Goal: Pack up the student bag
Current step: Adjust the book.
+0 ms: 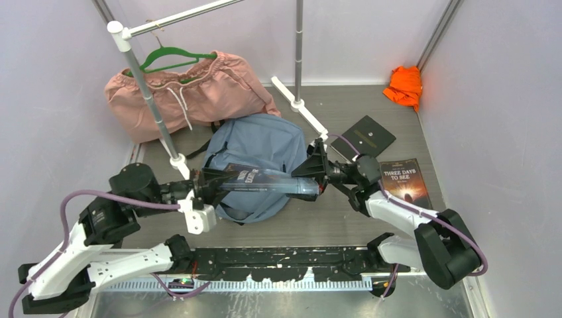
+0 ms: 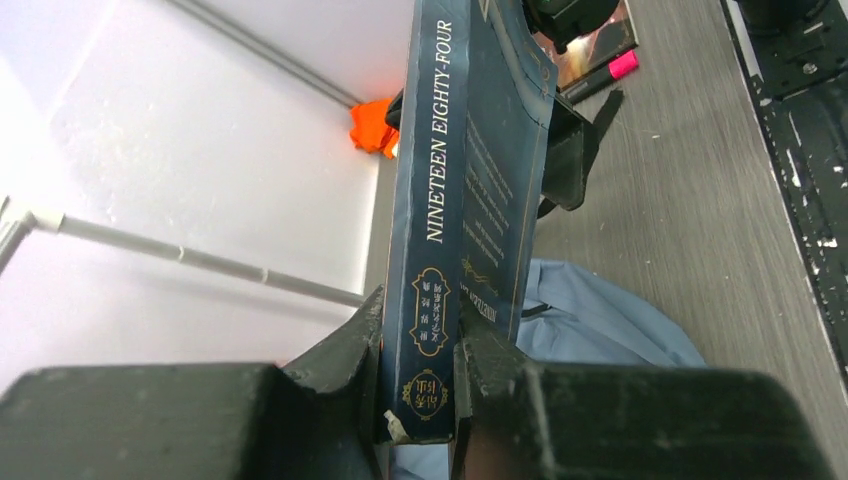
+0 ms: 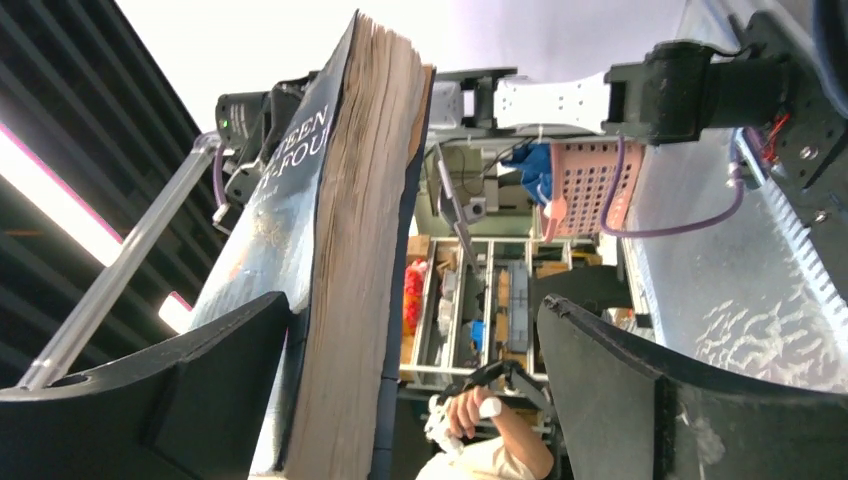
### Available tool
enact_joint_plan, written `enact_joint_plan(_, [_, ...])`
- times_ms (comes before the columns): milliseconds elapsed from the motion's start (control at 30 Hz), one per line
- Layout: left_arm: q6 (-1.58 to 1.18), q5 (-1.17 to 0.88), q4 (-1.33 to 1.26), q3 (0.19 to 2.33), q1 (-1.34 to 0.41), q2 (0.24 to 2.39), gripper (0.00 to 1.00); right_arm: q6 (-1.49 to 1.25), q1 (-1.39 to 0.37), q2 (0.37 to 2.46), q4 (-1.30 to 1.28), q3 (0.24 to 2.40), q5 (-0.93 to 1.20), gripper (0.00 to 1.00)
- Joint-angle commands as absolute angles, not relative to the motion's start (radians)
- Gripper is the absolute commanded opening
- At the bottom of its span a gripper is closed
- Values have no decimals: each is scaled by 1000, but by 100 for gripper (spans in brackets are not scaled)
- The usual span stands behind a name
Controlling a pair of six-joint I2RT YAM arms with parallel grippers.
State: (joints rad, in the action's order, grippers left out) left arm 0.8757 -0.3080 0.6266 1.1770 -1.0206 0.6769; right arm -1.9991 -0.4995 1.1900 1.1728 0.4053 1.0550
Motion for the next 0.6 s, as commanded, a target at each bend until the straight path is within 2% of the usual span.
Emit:
enact_joint_plan(0, [680, -143, 517, 1259, -1015, 672, 0, -1636, -478, 1106, 709, 513, 1068, 100])
enact_joint_plan(100, [489, 23, 587, 1295, -1015, 696, 0, -1134, -453, 1048, -35, 694, 941, 100])
enact_joint_plan(167, [371, 92, 680, 1331, -1015, 718, 0, -900, -440, 1050, -357, 827, 821, 100])
enact_joint_plan(233, [281, 73, 766, 1346, -1015, 738, 0, -760, -418, 1056, -552, 917, 719, 100])
enact_joint_plan(367, [189, -11, 827, 1312, -1015, 708, 0, -617, -311, 1032, -789, 1017, 593, 100])
enact_joint_plan(567, [168, -95, 823, 1235, -1015, 643, 0, -663, -280, 904, -771, 1087, 485, 100])
